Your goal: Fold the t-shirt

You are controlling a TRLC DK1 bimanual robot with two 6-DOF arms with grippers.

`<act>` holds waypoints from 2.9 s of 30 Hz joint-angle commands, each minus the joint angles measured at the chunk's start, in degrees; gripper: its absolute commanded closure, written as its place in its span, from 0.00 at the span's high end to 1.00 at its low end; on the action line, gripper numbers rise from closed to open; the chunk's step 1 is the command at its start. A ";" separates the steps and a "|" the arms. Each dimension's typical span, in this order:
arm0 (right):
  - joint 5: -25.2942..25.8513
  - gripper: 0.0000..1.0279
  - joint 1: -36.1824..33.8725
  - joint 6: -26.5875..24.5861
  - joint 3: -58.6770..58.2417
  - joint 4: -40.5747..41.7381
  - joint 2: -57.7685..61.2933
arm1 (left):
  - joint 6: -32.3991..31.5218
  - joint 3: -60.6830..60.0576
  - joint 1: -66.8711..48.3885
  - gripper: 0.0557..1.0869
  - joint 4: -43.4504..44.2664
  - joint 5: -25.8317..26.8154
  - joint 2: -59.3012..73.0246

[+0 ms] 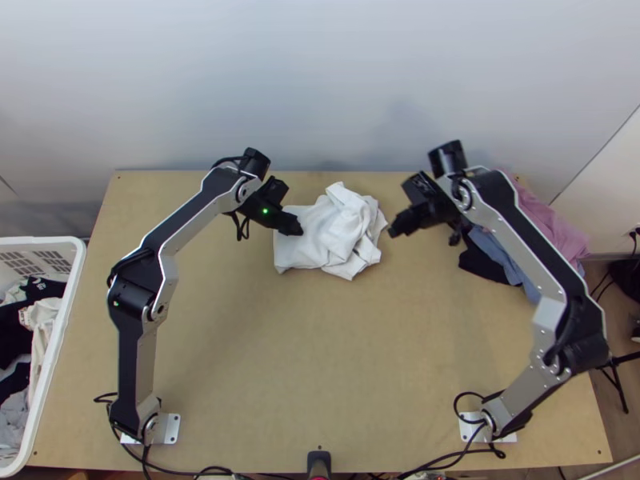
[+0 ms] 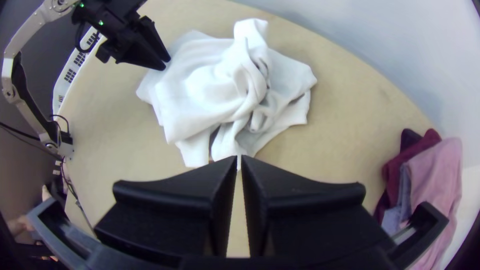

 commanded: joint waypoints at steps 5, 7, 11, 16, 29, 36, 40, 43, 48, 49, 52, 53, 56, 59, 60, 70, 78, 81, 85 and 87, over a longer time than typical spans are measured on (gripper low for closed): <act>-0.31 0.03 7.92 1.66 18.73 2.99 13.93 | -0.18 -10.62 -0.19 0.30 9.78 -6.36 -0.33; -2.06 0.03 8.53 2.89 21.54 3.26 17.62 | 0.00 -11.94 -0.19 0.30 10.31 -6.53 -0.69; -4.35 0.03 10.46 4.03 25.32 3.43 23.60 | -0.09 -13.70 -0.54 0.30 11.89 -7.85 -1.04; -4.52 0.03 12.31 3.94 25.85 5.01 28.52 | -0.36 -13.87 -0.45 0.30 12.77 -9.08 -0.86; -2.59 0.03 9.67 1.92 14.69 9.94 31.42 | -0.27 -13.87 -0.45 0.30 13.21 -9.52 -0.07; -1.98 0.03 1.59 -2.47 -2.10 12.04 17.18 | 0.00 -13.70 -0.45 0.30 14.26 -10.66 0.02; -1.89 0.03 -4.13 -5.81 -9.40 12.04 9.62 | 0.00 -13.26 -0.45 0.30 14.26 -10.84 0.46; -1.89 0.03 -8.08 -7.66 -13.35 11.43 4.61 | 0.00 -13.08 -0.45 0.30 14.26 -10.93 0.72; -1.89 0.03 -11.07 -8.80 -15.11 10.64 -1.80 | 0.00 -13.08 -0.45 0.30 14.18 -10.84 0.46; -1.80 0.03 -11.07 -8.54 -14.23 9.94 -2.51 | 0.00 -12.99 -0.45 0.30 14.00 -10.84 0.28; -1.89 0.08 -9.66 -4.14 -10.71 8.88 -3.39 | -0.53 -12.56 -0.81 0.31 12.59 -10.31 -0.77; -1.89 0.09 -8.34 -3.26 -9.75 8.79 -3.39 | -0.80 -12.56 -0.81 0.31 12.15 -9.43 -1.39; -1.80 0.09 -3.42 -2.21 -6.85 8.88 -2.33 | -1.50 -12.29 -0.54 0.31 10.13 -5.57 -3.67; -1.71 0.09 1.41 -1.42 -3.59 9.67 0.57 | -4.13 -10.53 0.25 0.37 7.67 0.41 -6.57; -1.54 0.09 2.91 -1.33 -2.80 10.02 1.80 | -4.84 -9.92 0.51 0.48 7.06 2.17 -7.63; -0.74 0.04 7.65 -0.80 7.48 15.56 17.53 | -4.57 -7.37 5.61 0.94 0.47 3.84 -12.55; -1.18 0.04 7.48 -0.63 12.23 18.46 28.87 | -3.43 -10.71 8.60 0.94 -0.77 3.75 -16.07; -1.27 0.04 6.86 -0.71 11.17 18.72 30.54 | -2.73 -11.68 8.60 0.94 -0.85 3.66 -16.42; -1.62 0.04 5.45 -0.98 10.20 19.16 30.01 | -2.29 -12.56 8.33 0.94 -0.94 3.40 -16.42; -1.62 0.04 4.40 -0.98 10.20 18.99 29.49 | -2.29 -12.73 8.33 0.94 -0.94 3.22 -16.33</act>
